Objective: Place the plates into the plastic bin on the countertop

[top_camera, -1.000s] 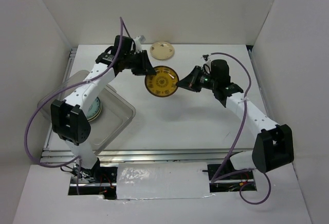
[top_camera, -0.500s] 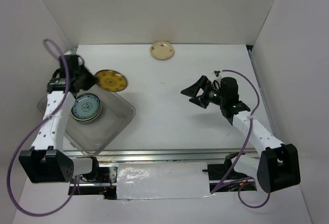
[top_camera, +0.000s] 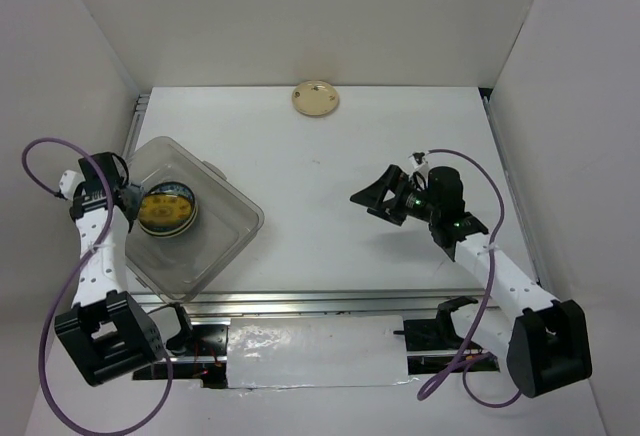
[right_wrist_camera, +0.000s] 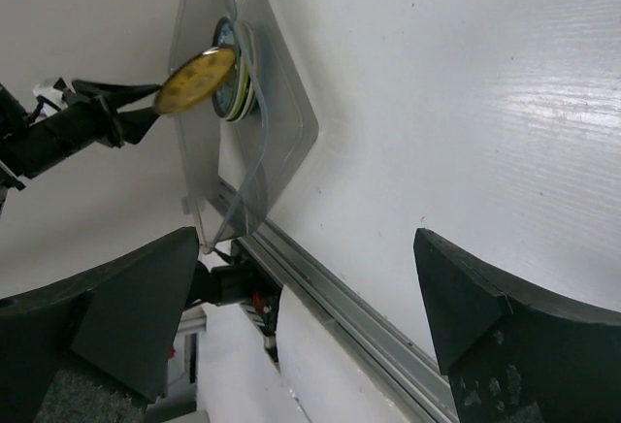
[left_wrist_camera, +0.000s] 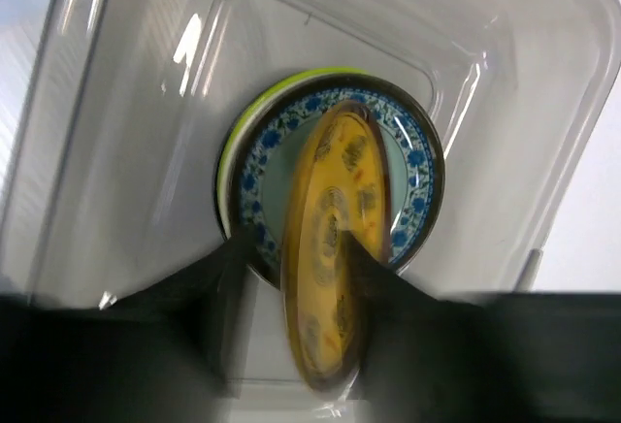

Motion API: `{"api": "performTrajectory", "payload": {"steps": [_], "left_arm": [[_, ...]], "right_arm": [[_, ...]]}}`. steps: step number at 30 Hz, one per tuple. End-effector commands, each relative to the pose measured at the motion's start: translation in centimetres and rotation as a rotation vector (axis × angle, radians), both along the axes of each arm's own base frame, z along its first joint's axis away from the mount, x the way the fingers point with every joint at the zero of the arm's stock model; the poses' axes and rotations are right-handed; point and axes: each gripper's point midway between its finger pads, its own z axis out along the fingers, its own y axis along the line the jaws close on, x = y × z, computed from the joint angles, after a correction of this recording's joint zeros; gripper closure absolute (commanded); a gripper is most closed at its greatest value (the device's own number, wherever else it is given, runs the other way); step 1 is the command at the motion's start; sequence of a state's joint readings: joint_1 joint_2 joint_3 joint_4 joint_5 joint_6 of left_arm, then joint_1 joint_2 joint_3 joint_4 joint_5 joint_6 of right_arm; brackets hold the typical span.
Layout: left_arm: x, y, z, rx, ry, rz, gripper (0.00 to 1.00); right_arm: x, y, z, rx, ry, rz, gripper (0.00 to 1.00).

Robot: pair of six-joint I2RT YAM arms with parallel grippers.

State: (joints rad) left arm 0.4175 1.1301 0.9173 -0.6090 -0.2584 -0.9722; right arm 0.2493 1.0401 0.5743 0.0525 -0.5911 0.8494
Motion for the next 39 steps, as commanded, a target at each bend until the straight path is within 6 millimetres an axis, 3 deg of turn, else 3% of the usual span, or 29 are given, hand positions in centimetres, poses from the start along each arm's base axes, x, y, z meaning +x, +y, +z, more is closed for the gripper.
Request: {"api": "performTrajectory", "payload": {"steps": [1,2,3,5,9,10,13,14,16,17,18,21,23,24,25,26,27,29,30,32,33,34,35,36,39], "left_arm": [[1.7,2.1,3.8,0.056,-0.093,0.043,0.20],[1.9,2.0,4.0,0.047,-0.093,0.021,0.01],[2.0,2.0,4.8,0.055,-0.088,-0.011,0.01],[1.7,0.6,4.3,-0.003,-0.019,-0.095,0.01],[1.8,-2.5,6.8,-0.004,-0.057,-0.298,0.01],[2.2,-3.9,8.7,0.027,-0.143,-0.378,0.01],[5.3,-11.1,12.0,0.016,-0.344,-0.665,0.01],[6.0,-15.2,12.8,-0.015,-0.386,-0.776,0.01],[9.3,-18.8,14.8,-0.014,-0.483,-0.879,0.01],[10.3,-22.0,16.4,-0.037,-0.534,-0.953,0.01],[11.6,-23.1,16.7,-0.047,-0.546,-0.969,0.01],[18.6,-26.4,13.7,-0.126,-0.516,-0.969,0.01],[22.1,-28.6,14.6,-0.165,-0.578,-0.967,0.01],[24.4,-29.4,11.1,-0.185,-0.521,-0.944,0.01],[25.9,-30.6,10.1,-0.175,-0.527,-0.930,0.01],[27.6,-31.1,10.9,-0.184,-0.547,-0.893,0.01],[29.3,-31.6,6.3,-0.201,-0.466,-0.854,0.01],[31.5,-32.3,5.1,-0.195,-0.476,-0.750,0.01],[32.3,-32.4,1.8,-0.194,-0.433,-0.704,0.01],[34.1,-32.6,1.1,-0.187,-0.480,-0.608,0.01],[34.7,-33.0,-1.4,-0.192,-0.453,-0.574,0.01],[35.2,-33.2,-2.3,-0.179,-0.449,-0.557,0.01],[36.8,-33.2,-0.4,-0.151,-0.497,-0.522,0.01],[37.6,-33.4,-3.3,-0.137,-0.459,-0.508,0.01],[39.8,-34.4,-5.7,-0.116,-0.458,-0.477,0.01]], "right_arm": [[-0.5,0.0,1.6,0.004,-0.100,0.023,0.00],[-0.6,0.0,1.4,0.002,-0.095,0.024,0.00],[-0.9,-0.1,1.6,0.003,-0.106,0.027,0.00],[-1.2,-0.2,1.7,-0.001,-0.105,0.027,0.00],[-1.6,-1.0,3.2,-0.023,-0.170,-0.009,0.00],[-1.8,-1.3,3.1,-0.034,-0.164,-0.018,0.00],[-2.1,-2.5,3.3,-0.060,-0.194,-0.081,0.00],[-2.2,-2.8,2.6,-0.063,-0.180,-0.104,0.00],[-2.5,-3.4,3.1,-0.049,-0.207,-0.125,0.00],[-2.7,-3.5,3.1,-0.036,-0.213,-0.126,0.00],[-2.9,-3.4,3.0,-0.029,-0.213,-0.119,0.00],[-3.5,-3.1,2.6,0.010,-0.207,-0.093,0.00],[-4.1,-2.9,1.5,0.023,-0.166,-0.071,0.00],[-4.2,-2.8,1.5,0.026,-0.162,-0.069,0.00],[-4.3,-2.8,0.8,0.027,-0.144,-0.069,0.00],[-4.4,-2.8,1.4,0.052,-0.163,-0.071,0.00],[-4.5,-2.8,1.3,0.059,-0.163,-0.076,0.00],[-4.7,-3.0,1.2,0.089,-0.155,-0.100,0.00],[-4.8,-3.1,1.1,0.101,-0.151,-0.107,0.00],[-5.1,-3.3,1.1,0.126,-0.144,-0.120,0.00],[-5.1,-3.5,1.1,0.132,-0.143,-0.125,0.00],[-5.2,-3.6,1.3,0.134,-0.151,-0.125,0.00],[-5.3,-3.6,1.4,0.130,-0.152,-0.120,0.00],[-5.2,-3.5,1.4,0.120,-0.148,-0.117,0.00],[-5.6,-2.7,1.1,0.086,-0.120,-0.071,0.00]]}}
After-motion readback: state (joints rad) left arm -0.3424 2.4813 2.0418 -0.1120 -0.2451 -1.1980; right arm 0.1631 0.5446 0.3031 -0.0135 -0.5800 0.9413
